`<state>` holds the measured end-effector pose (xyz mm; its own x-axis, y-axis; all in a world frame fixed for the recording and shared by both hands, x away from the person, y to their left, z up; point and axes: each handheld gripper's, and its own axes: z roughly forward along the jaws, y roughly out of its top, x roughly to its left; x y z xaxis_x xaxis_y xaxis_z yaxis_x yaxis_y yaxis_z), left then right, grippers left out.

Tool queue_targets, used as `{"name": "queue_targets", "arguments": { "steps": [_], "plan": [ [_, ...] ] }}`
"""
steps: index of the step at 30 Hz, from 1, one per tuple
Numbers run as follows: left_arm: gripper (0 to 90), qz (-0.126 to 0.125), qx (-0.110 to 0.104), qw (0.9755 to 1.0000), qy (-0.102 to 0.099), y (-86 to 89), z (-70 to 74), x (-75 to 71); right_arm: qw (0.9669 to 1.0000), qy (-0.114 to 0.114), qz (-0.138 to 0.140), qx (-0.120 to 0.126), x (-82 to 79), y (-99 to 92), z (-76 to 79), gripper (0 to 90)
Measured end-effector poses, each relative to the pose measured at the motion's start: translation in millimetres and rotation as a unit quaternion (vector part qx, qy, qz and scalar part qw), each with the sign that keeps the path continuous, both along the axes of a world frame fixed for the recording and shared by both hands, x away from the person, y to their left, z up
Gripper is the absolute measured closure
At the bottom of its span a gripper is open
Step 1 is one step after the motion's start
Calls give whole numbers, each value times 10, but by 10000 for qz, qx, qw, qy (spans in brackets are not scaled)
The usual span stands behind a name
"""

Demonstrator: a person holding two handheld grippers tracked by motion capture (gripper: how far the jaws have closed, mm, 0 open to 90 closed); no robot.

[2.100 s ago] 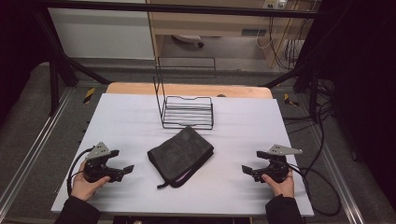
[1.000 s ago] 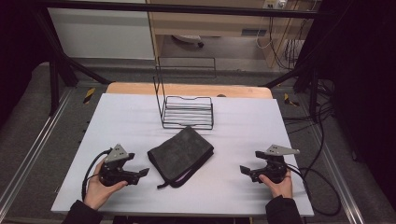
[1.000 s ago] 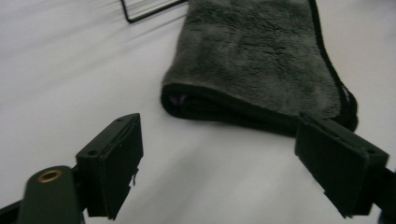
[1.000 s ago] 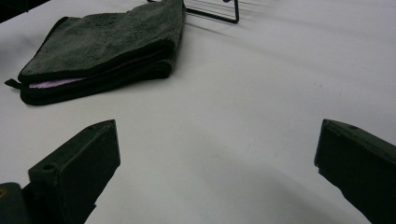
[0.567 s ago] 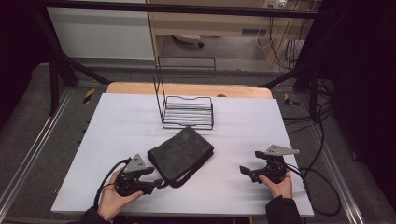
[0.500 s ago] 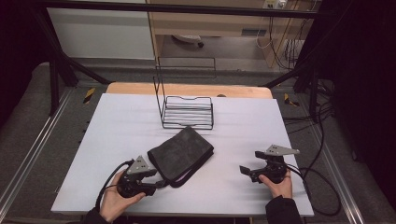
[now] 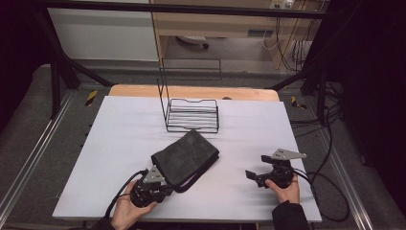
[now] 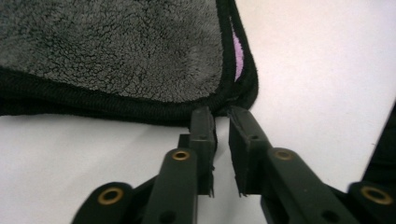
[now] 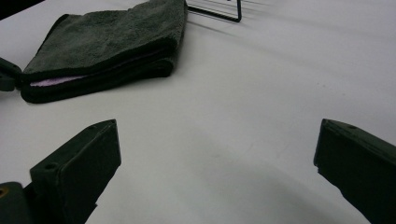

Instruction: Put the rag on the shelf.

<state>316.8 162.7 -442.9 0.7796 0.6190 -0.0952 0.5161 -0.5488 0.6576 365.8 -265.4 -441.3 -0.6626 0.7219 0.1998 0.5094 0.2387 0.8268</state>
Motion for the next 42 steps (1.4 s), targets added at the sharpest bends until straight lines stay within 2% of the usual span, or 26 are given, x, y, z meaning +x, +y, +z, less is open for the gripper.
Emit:
{"name": "queue_targets", "arguments": {
  "steps": [4,9,13,18,19,21,22,24,25,27,29,32,35,42],
  "plan": [
    [879,80,22,10000,-53,-6,-13,5,10000,-3,4,16,-2,-1,2,13],
    [899,62,44,9999,-107,-4,-10,0,10000,-6,14,14,-1,1,0,13],
    [900,50,-245,9997,29,14,22,-8,10000,-8,15,21,-1,-1,1,14],
    [900,-83,-421,9990,78,-51,38,-53,10000,1,30,19,2,4,-3,15],
    [900,-59,-380,9992,50,-72,38,-58,10000,-8,37,12,3,4,-4,16],
    [900,71,-211,9995,-202,-64,43,-63,10000,3,42,14,1,7,-7,16],
    [900,71,-211,9995,-202,-64,43,-63,10000,4,41,22,-1,9,-7,15],
    [898,272,-141,9993,-233,37,51,-31,10000,-3,54,25,-2,7,-5,16],
    [888,318,-90,9992,-229,67,53,-21,10000,-3,58,18,-1,6,-6,16],
    [775,362,-144,9992,-106,111,51,-6,10000,8,49,22,0,11,-8,16],
    [743,282,-197,9994,-10,115,44,-7,10000,10,53,21,-1,12,-9,16],
    [717,133,-35,9999,20,57,21,-9,10000,7,48,24,0,11,-8,16],
    [725,147,75,9999,16,4,-1,-2,10000,7,53,15,1,12,-11,16],
    [858,259,106,9996,56,7,-3,2,10000,-3,54,17,0,8,-6,16]
  ]
}}
